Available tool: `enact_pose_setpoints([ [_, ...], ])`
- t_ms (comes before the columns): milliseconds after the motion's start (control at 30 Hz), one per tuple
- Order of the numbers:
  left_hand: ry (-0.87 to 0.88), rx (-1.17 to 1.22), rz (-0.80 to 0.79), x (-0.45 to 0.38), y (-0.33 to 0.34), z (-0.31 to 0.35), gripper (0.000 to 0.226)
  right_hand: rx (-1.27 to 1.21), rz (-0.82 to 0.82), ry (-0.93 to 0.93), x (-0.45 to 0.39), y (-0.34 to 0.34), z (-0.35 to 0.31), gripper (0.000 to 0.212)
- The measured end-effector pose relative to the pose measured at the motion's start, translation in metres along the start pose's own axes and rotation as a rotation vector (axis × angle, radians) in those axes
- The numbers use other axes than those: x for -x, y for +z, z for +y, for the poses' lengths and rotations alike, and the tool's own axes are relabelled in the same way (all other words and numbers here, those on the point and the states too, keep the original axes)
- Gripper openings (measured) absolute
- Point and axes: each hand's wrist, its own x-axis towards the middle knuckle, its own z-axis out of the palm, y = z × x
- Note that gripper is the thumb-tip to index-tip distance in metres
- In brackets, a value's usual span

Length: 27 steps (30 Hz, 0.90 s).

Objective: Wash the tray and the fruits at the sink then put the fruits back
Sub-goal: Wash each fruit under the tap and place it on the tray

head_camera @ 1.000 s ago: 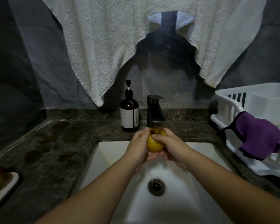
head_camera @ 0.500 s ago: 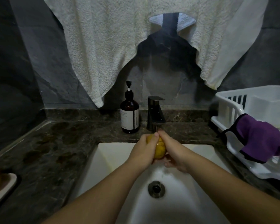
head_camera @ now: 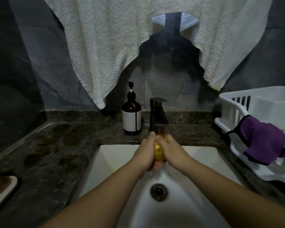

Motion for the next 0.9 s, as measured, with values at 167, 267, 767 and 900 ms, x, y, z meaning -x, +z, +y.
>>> enact_pose_setpoints([
  [167, 0.094, -0.141, 0.09, -0.003, 0.004, -0.006, 0.054, -0.146, -0.014, 0.155, -0.001, 0.001, -0.006, 0.041],
  [267, 0.007, -0.013, 0.026, 0.002, 0.003, 0.001, 0.057, -0.08, 0.065, -0.015, -0.004, 0.002, -0.003, 0.031],
  [767, 0.012, 0.012, 0.085, 0.004, -0.001, 0.004, 0.056, -0.064, 0.019, 0.085, -0.002, 0.006, -0.012, 0.047],
  [900, 0.025, -0.01, 0.005, 0.004, -0.004, 0.003, 0.058, -0.026, -0.025, 0.064, -0.001, 0.003, -0.003, 0.039],
])
